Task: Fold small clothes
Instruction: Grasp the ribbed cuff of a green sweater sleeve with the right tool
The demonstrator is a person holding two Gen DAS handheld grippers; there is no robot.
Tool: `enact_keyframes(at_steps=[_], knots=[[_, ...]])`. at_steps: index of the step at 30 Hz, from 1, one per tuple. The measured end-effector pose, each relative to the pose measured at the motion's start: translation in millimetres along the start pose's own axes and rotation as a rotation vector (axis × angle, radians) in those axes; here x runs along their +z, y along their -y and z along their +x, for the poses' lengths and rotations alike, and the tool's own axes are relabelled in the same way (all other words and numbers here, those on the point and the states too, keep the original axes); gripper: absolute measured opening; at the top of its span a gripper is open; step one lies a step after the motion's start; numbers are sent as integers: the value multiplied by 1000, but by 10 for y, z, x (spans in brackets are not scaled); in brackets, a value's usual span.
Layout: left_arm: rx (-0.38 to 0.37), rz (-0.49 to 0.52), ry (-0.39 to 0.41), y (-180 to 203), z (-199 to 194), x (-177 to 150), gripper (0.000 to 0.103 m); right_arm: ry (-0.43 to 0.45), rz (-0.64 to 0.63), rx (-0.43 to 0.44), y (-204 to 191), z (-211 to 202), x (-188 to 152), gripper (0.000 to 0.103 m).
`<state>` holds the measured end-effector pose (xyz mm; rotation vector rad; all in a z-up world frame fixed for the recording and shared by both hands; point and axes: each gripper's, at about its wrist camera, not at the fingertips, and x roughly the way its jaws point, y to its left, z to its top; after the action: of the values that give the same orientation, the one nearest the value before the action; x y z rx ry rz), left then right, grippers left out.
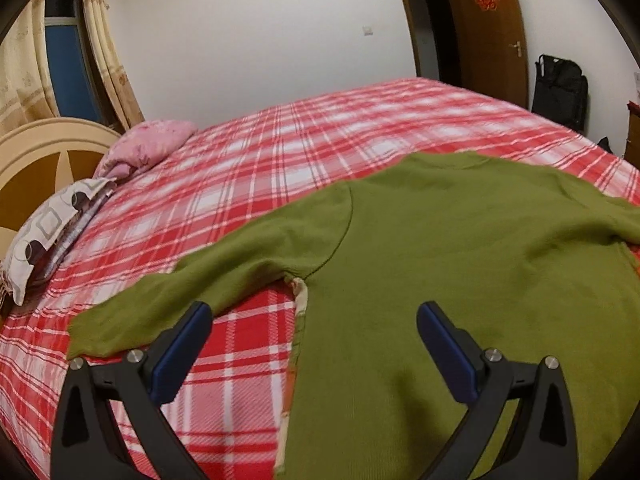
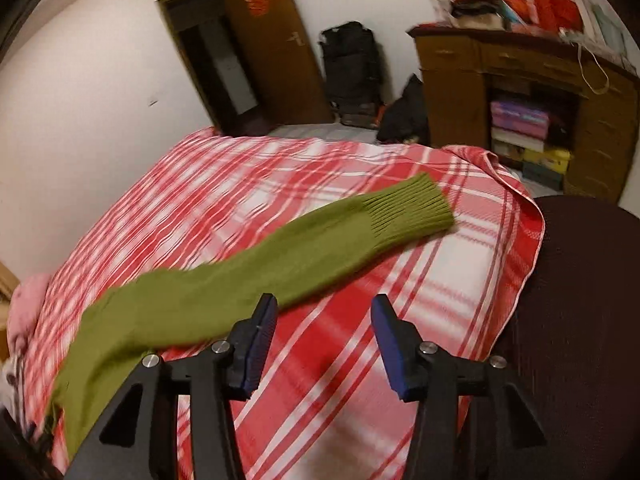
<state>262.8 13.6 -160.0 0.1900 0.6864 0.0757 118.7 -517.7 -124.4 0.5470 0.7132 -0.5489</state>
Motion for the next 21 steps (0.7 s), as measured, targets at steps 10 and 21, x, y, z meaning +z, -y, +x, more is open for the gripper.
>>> enact_keyframes(at_steps=[10,21], knots=[[-6,-6,-74,78,279,-49,103,-34,165,-26,362,541,356,34],[-59,-10,-62,67,295,-31,103,17,100,-65,185,700,630,7]])
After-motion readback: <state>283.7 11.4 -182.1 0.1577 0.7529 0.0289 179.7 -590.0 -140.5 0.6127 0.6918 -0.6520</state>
